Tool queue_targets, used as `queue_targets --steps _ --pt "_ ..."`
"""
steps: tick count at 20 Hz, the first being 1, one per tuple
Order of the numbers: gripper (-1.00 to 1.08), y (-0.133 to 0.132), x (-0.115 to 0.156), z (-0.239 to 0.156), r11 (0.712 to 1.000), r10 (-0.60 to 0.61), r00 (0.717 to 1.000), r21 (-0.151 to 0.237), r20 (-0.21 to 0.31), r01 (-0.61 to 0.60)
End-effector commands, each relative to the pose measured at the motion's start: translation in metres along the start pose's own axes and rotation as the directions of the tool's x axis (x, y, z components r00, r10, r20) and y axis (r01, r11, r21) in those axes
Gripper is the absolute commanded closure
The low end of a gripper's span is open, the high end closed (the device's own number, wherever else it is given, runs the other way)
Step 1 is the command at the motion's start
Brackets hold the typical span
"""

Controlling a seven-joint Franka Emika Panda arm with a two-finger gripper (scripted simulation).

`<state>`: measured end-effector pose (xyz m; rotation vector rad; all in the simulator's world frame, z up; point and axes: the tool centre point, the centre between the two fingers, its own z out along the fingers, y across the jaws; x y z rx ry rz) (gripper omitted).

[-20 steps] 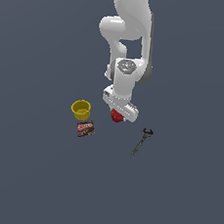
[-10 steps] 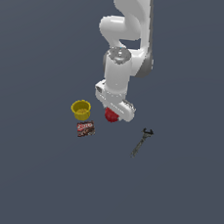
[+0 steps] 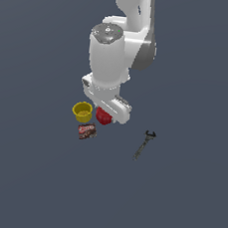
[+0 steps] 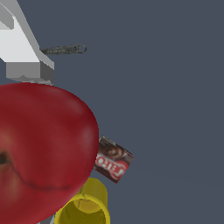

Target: Pick up a designated object from a clutter of objects.

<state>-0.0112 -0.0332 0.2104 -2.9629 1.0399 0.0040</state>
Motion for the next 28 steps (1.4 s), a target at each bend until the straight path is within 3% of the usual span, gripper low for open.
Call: queue_targets --steps 1,15,28 --pt "1.08 -0.002 0.016 -0.019 1.000 -0.001 1.000 0.001 -0.001 0.001" --pt "1.08 -0.011 0.091 -0.100 1.000 0.000 1.000 0.000 -0.002 0.000" --pt "1.08 -0.018 0.142 -0.153 1.000 0.000 1.000 -0.001 -0.003 0.000"
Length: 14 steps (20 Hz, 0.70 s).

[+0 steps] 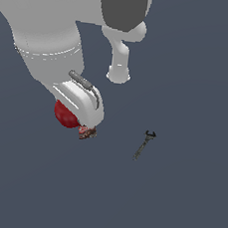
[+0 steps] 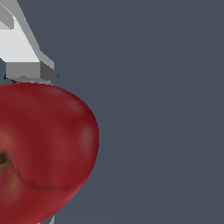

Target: Pick up a designated object from a clutter of objects.

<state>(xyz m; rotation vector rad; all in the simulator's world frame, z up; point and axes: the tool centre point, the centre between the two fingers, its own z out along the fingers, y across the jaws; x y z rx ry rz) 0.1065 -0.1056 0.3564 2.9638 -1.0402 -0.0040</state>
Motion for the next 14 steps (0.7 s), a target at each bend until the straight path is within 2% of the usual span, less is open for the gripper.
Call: queue_targets --steps 1,14 --pt "1.08 -0.001 0.008 -0.009 1.000 0.000 1.000 0.001 -0.002 0.000" --pt "1.08 -0.004 0.024 -0.025 1.000 0.000 1.000 0.001 -0.002 0.000"
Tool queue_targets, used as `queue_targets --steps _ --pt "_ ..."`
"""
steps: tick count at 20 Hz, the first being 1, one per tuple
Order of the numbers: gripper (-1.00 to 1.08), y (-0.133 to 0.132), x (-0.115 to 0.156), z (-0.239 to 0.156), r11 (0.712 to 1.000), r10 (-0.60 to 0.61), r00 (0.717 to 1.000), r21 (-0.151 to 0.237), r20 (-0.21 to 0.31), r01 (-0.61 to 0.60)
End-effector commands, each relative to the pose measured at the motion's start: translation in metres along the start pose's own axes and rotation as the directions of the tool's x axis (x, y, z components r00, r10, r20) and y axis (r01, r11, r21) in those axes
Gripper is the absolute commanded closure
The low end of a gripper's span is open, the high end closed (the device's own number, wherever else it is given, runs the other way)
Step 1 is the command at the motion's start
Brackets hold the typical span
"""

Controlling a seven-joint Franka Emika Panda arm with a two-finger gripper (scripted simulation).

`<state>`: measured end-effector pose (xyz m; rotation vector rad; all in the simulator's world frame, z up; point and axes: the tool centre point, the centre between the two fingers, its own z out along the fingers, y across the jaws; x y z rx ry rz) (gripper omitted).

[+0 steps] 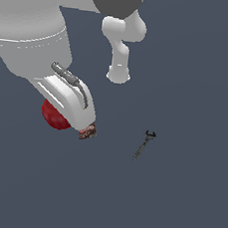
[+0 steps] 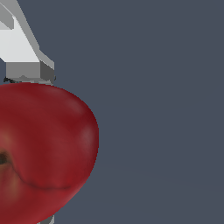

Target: Pick up a designated object from a clutter of objects.

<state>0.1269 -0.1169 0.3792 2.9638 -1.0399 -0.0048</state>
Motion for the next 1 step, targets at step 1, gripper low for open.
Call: queue_targets --steps 1 --pt "1.08 -0.0003 0.0010 -0.0026 1.000 0.000 1.000 0.002 -0.003 0.000"
